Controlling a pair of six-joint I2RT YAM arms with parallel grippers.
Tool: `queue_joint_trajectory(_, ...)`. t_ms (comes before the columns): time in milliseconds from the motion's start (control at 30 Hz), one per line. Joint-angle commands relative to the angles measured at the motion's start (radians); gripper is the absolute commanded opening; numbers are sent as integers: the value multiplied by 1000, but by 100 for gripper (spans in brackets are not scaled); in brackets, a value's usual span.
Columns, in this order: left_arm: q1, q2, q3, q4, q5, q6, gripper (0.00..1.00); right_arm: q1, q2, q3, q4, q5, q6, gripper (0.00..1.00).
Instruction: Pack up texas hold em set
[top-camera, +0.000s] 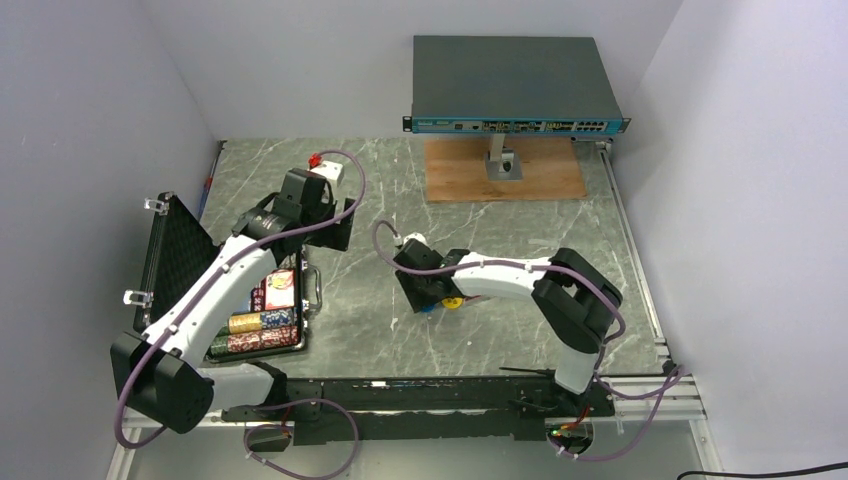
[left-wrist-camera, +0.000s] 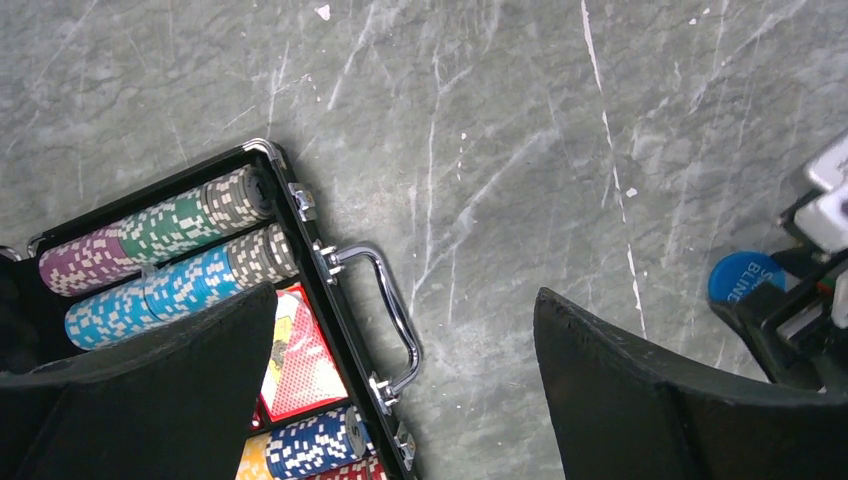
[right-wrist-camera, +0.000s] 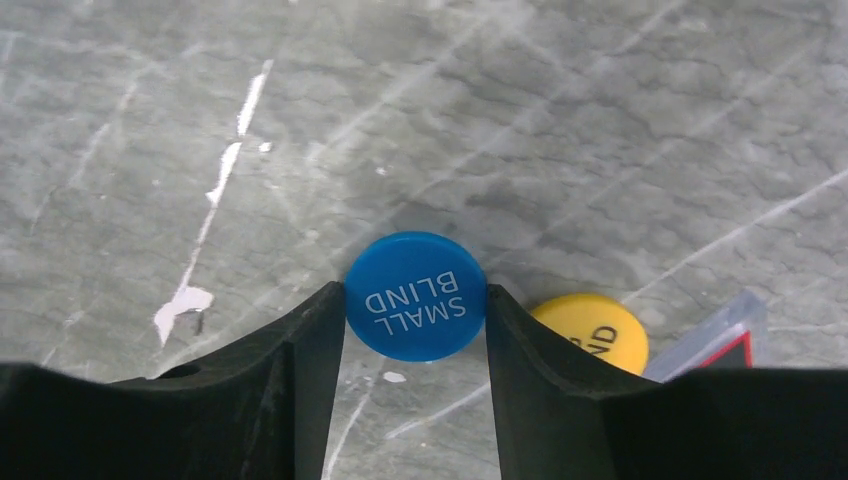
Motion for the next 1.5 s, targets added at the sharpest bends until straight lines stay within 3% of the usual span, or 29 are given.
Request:
queue_joint_trajectory(0, -2, -35, -9, 35, -58, -1, 99, 69, 48, 34, 27, 54, 12, 45)
queue_joint_trajectory(267, -2, -145, -68, 102, -149, -8, 99, 115, -13, 2, 120, -19, 37, 43)
queue_joint_trajectory(533, -3, -247, -134, 191, -171, 1, 99, 93, -252, -144, 196, -26, 10, 81)
queue_joint_trajectory(733, -32, -235, -136, 185, -172, -16, 99, -11, -495, -285, 180, 12, 16, 89)
queue_joint_trajectory(867, -40, -189, -138, 124, -27, -111, 99, -104, -653, -372, 144, 69, 17, 89)
queue_joint_trajectory(1000, -50, -131, -239, 170, 270, -266, 99, -183, -747, -427, 114, 85, 28, 89)
queue_joint_trajectory(1067, -112, -87, -278, 219, 309, -358, 96, -192, -776, -439, 114, 81, 30, 89)
queue_joint_trajectory(1267, -417, 108, -246, 269, 76, -518, 98, -209, -817, -444, 128, 83, 20, 89)
queue_joint_trajectory(1467, -611, 441, 34, 50, -140, -503, 99, -219, -848, -451, 127, 80, 19, 89)
